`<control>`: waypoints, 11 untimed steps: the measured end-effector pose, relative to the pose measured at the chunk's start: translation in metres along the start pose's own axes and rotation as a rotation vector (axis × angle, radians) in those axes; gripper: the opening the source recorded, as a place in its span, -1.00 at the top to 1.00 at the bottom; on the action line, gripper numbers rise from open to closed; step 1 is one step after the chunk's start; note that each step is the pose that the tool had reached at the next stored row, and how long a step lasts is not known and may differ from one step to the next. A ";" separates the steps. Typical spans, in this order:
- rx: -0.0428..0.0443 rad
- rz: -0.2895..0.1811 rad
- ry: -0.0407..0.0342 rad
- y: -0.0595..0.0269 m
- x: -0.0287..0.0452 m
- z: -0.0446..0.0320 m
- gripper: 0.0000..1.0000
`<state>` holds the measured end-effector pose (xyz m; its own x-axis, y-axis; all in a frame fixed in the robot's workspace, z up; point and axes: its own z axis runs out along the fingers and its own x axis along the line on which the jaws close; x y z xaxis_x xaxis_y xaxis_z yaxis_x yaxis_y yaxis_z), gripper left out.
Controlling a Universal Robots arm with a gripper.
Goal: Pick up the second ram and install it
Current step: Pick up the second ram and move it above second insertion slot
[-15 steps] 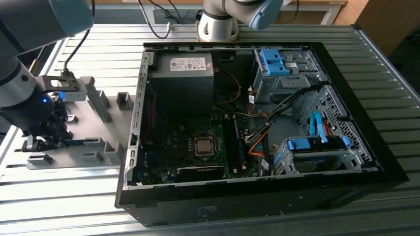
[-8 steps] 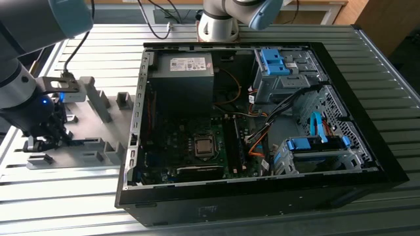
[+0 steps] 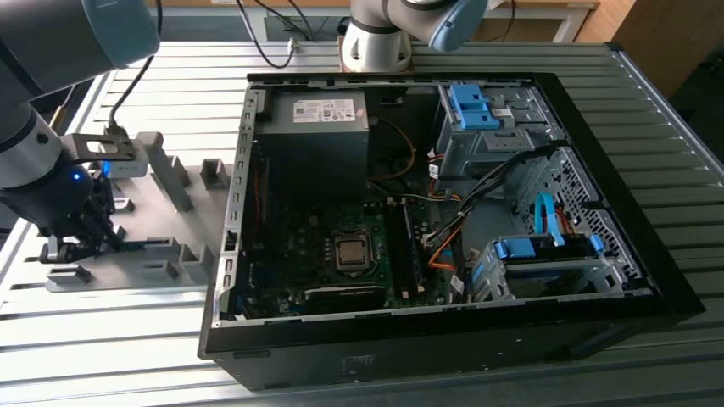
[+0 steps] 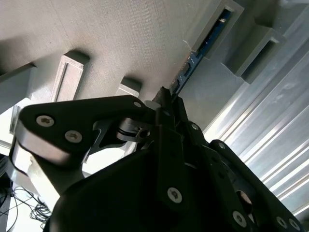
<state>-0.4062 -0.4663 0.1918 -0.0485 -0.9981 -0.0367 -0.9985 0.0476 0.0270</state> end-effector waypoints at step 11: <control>0.0000 0.000 0.0000 0.0000 0.0000 0.0001 0.73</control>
<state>-0.4063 -0.4663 0.1917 -0.0486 -0.9981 -0.0368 -0.9985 0.0476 0.0270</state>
